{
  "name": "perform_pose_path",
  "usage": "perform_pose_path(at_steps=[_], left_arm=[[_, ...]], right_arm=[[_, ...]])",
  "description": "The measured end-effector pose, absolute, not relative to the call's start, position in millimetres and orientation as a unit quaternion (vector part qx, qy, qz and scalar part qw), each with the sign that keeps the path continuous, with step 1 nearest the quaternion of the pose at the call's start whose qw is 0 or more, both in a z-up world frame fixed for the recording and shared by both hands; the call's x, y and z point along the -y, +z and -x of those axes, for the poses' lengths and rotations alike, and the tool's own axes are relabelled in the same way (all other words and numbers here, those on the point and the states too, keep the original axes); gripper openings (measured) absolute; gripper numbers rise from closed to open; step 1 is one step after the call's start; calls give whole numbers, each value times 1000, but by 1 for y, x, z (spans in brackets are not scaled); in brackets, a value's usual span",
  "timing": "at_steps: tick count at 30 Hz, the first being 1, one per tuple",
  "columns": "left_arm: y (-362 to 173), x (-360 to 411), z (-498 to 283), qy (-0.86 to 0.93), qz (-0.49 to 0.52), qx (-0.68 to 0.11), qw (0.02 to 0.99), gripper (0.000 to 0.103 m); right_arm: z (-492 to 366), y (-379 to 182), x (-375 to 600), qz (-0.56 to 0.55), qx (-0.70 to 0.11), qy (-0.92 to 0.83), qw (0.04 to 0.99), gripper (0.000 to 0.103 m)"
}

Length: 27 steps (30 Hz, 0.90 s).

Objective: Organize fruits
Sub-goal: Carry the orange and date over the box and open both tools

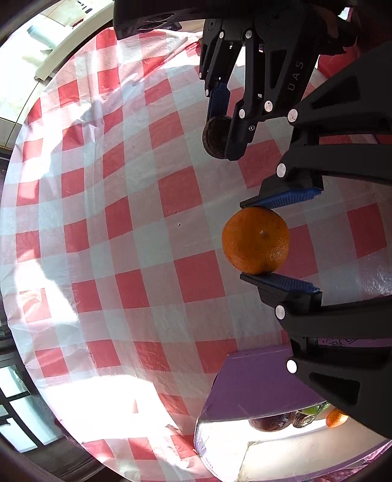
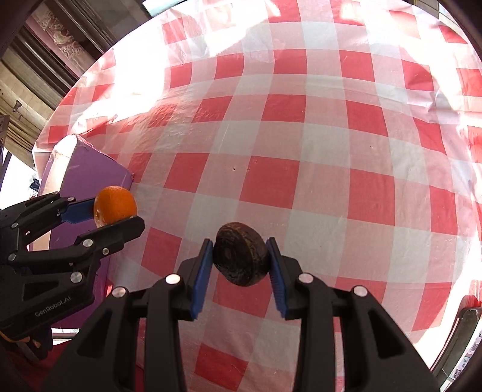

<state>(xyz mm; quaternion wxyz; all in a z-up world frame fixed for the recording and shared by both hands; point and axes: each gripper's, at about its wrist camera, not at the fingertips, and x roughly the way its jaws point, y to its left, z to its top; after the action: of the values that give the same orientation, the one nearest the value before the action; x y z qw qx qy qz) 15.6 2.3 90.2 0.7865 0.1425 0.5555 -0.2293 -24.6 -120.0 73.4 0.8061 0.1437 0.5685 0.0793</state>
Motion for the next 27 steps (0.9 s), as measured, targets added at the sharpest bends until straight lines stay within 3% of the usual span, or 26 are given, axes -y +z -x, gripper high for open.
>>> perform_pose_path(at_steps=[9,16,22,27], left_arm=[[121,-64,-1,-244,-121,-518,811,39],[145,-154,-13,-184,-44,-500,845,39],[112,-241,-49,-98,14,-556,826,39],[75,-271,-82,-72,-25,-595,800,39]], right_arm=[[29,110,68,-146,-544,74,823,36],[17,167,-2,-112,-489,145,853,36],[17,185,-111,-5,-485,277,829,37],[23,148,-191,147,-547,335,753,37]])
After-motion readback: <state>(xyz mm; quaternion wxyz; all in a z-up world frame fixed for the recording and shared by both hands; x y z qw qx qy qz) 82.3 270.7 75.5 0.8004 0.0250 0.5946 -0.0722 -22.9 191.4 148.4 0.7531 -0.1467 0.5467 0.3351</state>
